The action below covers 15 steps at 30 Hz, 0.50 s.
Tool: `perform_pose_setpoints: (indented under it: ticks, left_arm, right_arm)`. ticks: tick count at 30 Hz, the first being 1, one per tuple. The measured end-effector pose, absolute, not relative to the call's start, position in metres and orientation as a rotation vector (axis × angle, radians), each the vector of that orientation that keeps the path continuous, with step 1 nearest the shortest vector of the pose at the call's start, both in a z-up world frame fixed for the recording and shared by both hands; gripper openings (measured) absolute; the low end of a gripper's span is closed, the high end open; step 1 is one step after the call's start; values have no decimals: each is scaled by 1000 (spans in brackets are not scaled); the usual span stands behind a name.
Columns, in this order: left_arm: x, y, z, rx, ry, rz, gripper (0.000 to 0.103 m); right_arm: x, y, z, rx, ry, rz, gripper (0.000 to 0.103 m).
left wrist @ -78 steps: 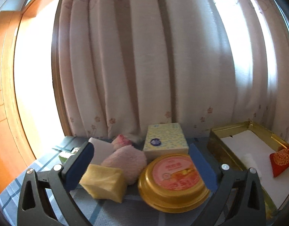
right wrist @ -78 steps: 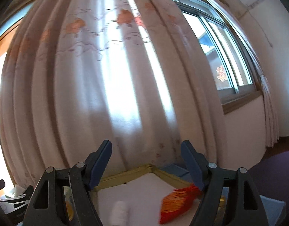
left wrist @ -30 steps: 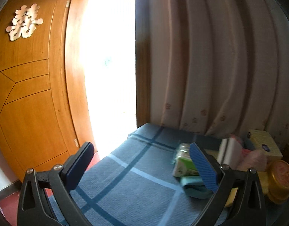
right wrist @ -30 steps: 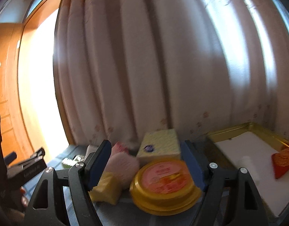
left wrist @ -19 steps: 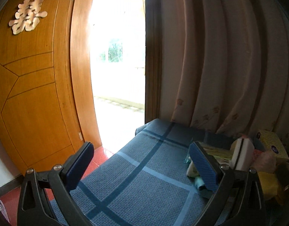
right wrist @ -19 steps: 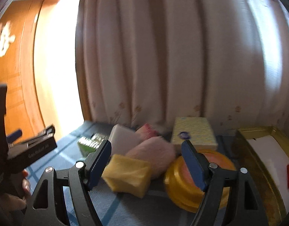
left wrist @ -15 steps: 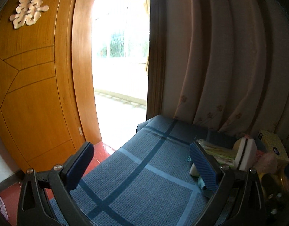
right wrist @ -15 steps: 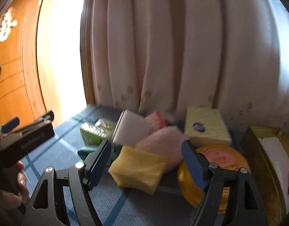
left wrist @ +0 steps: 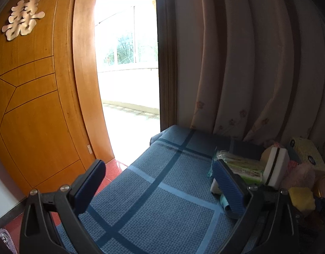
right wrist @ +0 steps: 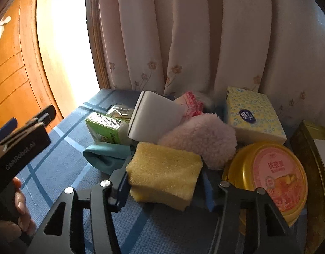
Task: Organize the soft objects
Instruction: 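Grasp the yellow sponge with the right gripper while the left gripper grasps the teal cloth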
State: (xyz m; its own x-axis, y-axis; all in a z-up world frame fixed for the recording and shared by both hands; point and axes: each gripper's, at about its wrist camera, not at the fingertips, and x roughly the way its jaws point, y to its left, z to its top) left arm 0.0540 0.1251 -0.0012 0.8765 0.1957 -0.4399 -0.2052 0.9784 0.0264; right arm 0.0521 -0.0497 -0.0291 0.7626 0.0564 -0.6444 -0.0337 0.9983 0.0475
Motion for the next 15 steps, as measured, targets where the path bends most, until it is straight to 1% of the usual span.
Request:
perform_pose_setpoints:
  ticks: [2, 5, 8, 13, 15]
  left_arm:
    - [54, 123, -1, -13, 455, 185, 102]
    - [53, 115, -1, 19, 454, 114, 102]
    - [53, 98, -3, 91, 469, 26, 102]
    - [63, 67, -14, 196, 579, -97, 102]
    - [68, 53, -22, 261, 627, -111, 99]
  right_arm:
    - [43, -54, -23, 66, 647, 81, 55]
    - [8, -65, -7, 117, 447, 97, 55]
    - [-17, -72, 2, 130, 316, 43, 55]
    - [-29, -87, 4, 183, 265, -34, 55]
    - [-26, -93, 4, 213, 273, -38, 55]
